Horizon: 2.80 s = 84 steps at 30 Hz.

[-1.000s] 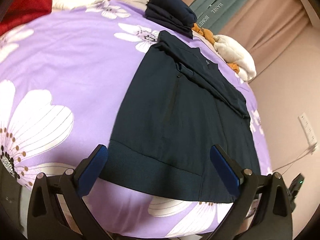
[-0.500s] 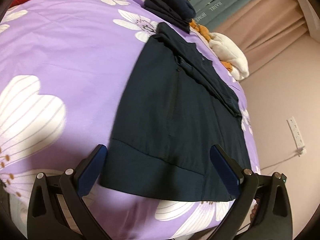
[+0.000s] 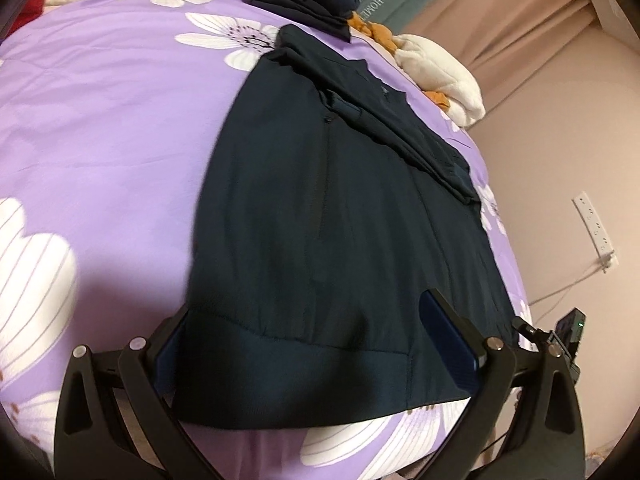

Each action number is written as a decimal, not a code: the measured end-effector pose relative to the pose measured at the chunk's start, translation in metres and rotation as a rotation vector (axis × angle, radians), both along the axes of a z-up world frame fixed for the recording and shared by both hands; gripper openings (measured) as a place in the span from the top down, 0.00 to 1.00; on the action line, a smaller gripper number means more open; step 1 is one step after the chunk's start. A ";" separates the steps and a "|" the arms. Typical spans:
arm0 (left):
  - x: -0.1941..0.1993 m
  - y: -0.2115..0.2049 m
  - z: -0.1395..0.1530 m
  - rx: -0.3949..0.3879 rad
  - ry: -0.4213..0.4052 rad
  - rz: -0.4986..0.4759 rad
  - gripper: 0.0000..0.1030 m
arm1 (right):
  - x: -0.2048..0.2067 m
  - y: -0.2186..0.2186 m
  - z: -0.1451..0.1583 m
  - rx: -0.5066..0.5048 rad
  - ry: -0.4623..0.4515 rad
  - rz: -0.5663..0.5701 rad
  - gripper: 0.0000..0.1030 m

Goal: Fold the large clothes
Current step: 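Reach both tools to the jacket hem and close them on it, then lift the hem with both tools and fold it toward the collar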

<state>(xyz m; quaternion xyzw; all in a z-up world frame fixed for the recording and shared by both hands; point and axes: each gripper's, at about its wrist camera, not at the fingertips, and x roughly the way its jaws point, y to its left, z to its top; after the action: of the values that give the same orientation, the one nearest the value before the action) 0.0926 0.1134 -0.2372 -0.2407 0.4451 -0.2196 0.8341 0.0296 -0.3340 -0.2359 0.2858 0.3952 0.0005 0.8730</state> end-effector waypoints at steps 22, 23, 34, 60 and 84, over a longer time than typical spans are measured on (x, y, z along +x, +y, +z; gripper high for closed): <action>0.018 0.005 -0.006 -0.111 0.055 -0.021 0.32 | 0.006 -0.018 -0.011 0.228 -0.005 -0.025 0.49; 0.018 0.006 -0.006 -0.108 0.055 -0.017 0.37 | 0.006 -0.017 -0.011 0.222 -0.003 -0.028 0.50; 0.015 0.021 -0.012 -0.119 0.088 0.081 0.80 | 0.003 -0.007 -0.001 0.096 -0.003 -0.063 0.77; -0.014 0.010 0.046 -0.203 -0.111 -0.005 0.90 | -0.008 0.003 0.024 0.218 -0.214 0.001 0.85; -0.044 0.005 0.075 -0.232 -0.185 -0.084 0.92 | -0.023 -0.003 0.037 0.400 -0.280 0.089 0.86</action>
<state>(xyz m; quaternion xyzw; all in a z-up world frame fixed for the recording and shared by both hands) 0.0485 0.1180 -0.1625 -0.2952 0.3476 -0.3256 0.8282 0.0068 -0.3372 -0.1988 0.4326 0.2747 0.1568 0.8443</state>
